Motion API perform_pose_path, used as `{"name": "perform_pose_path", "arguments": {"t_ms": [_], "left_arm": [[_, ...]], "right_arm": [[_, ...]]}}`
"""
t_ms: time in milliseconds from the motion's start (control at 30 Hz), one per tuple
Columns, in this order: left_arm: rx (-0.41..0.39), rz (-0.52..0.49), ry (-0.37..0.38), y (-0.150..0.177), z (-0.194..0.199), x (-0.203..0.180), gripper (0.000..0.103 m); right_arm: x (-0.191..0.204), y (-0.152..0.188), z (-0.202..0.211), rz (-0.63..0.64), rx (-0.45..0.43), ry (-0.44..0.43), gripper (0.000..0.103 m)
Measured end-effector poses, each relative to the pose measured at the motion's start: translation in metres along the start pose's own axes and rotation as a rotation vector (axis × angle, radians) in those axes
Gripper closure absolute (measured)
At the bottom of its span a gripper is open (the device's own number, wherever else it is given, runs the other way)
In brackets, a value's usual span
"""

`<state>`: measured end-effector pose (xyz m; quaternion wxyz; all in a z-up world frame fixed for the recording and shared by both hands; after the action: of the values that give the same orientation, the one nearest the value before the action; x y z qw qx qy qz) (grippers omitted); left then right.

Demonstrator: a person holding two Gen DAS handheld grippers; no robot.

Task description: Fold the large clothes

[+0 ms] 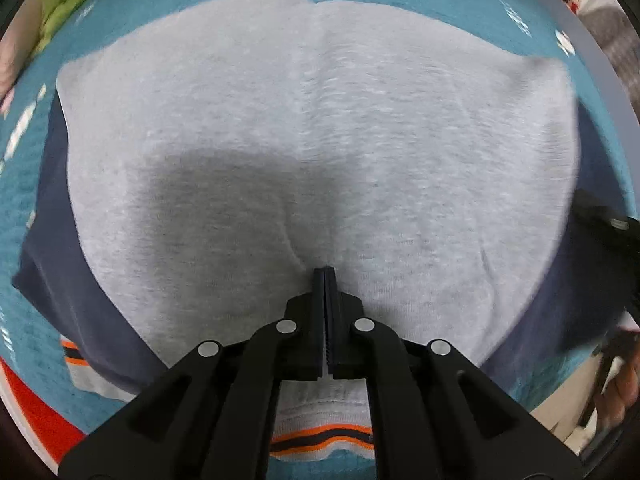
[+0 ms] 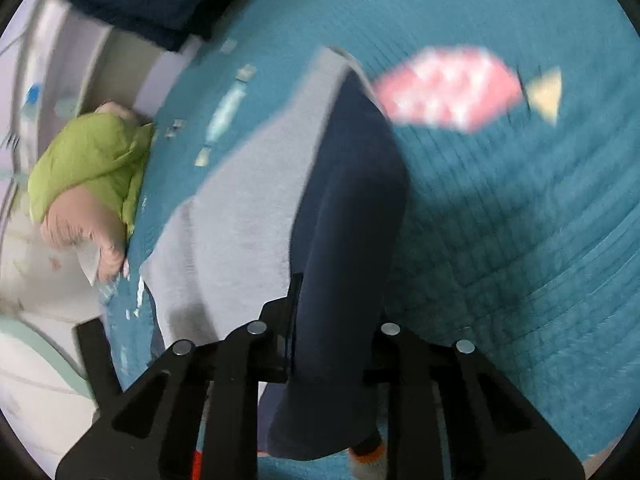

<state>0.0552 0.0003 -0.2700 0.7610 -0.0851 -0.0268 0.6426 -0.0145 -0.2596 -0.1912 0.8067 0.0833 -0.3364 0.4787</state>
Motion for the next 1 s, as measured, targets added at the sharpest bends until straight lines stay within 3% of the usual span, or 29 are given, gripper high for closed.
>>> {"name": "perform_pose_path", "arguments": {"t_ms": [167,267,333,400,500,600,700,800,833,900,967,1000], "left_arm": [[-0.037,-0.004,-0.017,0.009,-0.009,0.007,0.101],[-0.045,0.013,0.01,0.025,-0.021,-0.002,0.101],[-0.048,0.027,0.043,0.018,-0.024,-0.012,0.101],[-0.059,0.017,0.031,0.038,0.006,0.009,0.101],[-0.159,0.055,-0.019,0.059,0.059,0.04,0.1],[-0.204,0.181,-0.022,0.073,0.088,0.086,0.1],[-0.237,0.303,-0.123,0.078,0.095,0.134,0.1],[-0.223,0.439,-0.18,0.115,0.117,0.187,0.1],[-0.214,0.469,-0.182,0.106,0.106,0.2,0.1],[-0.186,0.544,-0.223,0.137,0.114,0.222,0.099],[-0.154,0.602,-0.267,0.159,0.11,0.243,0.099],[-0.143,0.625,-0.278,0.161,0.105,0.251,0.099]], "right_arm": [[0.087,0.008,0.021,0.194,-0.015,-0.091,0.085],[0.129,0.019,0.015,0.328,0.016,-0.076,0.085],[0.151,0.025,0.01,0.387,0.039,-0.079,0.085],[0.172,0.031,0.006,0.429,0.068,-0.086,0.085],[0.203,0.036,-0.006,0.486,0.109,-0.081,0.084],[0.233,0.051,-0.033,0.559,0.169,-0.076,0.084],[0.259,0.073,-0.075,0.635,0.244,-0.088,0.084],[0.271,0.097,-0.121,0.656,0.321,-0.087,0.083],[0.274,0.109,-0.146,0.677,0.351,-0.084,0.08],[0.276,0.128,-0.182,0.689,0.417,-0.065,0.072],[0.271,0.148,-0.216,0.6,0.564,-0.093,0.063],[0.271,0.153,-0.22,0.576,0.564,-0.112,0.046]]}}
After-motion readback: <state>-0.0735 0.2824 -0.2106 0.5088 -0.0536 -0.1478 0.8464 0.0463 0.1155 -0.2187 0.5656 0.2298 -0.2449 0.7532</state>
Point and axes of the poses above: each gripper's, at about its wrist camera, not at the fingertips, and z roughly against the way its jaws point, x to its left, y to its underside, the point moved 3 cm from there along -z, roughly the way its jaws point, and after that the axes turned 5 degrees about -z, right-handed, at the moved point
